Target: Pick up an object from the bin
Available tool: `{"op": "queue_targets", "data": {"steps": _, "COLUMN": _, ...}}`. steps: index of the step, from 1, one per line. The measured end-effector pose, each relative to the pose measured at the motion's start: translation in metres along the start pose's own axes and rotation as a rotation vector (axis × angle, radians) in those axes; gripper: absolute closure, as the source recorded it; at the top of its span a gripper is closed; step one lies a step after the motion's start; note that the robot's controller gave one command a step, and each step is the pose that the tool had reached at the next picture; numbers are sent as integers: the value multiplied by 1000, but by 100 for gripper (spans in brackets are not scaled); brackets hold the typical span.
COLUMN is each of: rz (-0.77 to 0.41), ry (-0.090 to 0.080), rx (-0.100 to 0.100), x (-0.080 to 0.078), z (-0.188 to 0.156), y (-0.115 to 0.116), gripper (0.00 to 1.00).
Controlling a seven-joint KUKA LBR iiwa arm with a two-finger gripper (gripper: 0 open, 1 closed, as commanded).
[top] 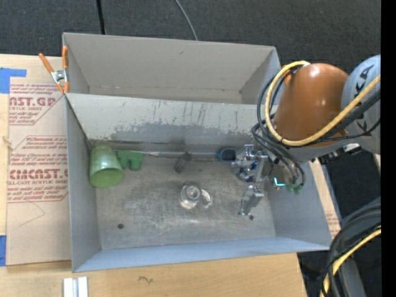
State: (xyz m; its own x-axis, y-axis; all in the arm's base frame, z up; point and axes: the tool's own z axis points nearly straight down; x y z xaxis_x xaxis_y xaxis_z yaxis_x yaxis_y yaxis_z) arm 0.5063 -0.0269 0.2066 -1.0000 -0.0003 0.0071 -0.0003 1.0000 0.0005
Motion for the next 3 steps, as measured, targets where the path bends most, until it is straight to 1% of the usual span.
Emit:
{"op": "queue_targets", "data": {"steps": 1, "rz": -17, "ry": -15, "rx": -1, "x": -14, "z": 123, "y": 38, "gripper": 0}}
{"op": "queue_targets", "data": {"steps": 2, "rz": 18, "ry": -17, "rx": 2, "x": -16, "z": 134, "y": 63, "gripper": 0}}
{"op": "queue_targets", "data": {"steps": 3, "rz": 17, "ry": -7, "rx": 1, "x": -14, "z": 133, "y": 64, "gripper": 100}}
